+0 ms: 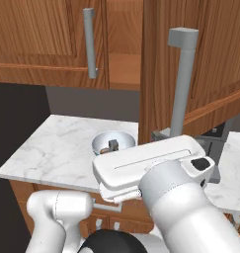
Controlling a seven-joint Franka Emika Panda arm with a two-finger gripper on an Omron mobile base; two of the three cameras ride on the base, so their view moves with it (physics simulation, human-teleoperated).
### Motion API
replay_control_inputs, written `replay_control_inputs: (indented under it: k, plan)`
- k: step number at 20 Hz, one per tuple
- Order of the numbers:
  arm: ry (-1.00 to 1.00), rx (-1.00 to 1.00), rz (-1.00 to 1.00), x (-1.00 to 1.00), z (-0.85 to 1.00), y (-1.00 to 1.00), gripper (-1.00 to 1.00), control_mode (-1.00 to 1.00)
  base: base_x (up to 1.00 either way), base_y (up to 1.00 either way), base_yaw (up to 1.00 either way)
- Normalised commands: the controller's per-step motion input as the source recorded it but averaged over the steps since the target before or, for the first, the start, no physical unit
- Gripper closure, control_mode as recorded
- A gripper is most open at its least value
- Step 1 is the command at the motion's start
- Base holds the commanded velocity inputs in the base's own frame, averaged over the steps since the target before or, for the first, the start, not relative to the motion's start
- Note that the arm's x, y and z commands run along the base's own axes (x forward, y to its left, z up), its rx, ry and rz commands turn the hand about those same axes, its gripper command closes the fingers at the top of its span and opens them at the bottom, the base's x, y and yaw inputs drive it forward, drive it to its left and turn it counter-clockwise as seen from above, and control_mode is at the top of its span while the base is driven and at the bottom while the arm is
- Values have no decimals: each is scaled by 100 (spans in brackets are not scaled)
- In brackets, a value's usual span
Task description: Open the cabinet. Pick the tangerine and tangerine from the cabinet and place them into the bowl. Then close the cabinet.
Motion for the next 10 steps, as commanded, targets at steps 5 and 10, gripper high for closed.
replay_control_inputs:
  k: [5,10]
  plan:
    - [-17,5,16,24,-9,-53,-100,-100,0,0,0]
    - [-15,8,4,-1,6,-60,-100,-100,0,0,0]
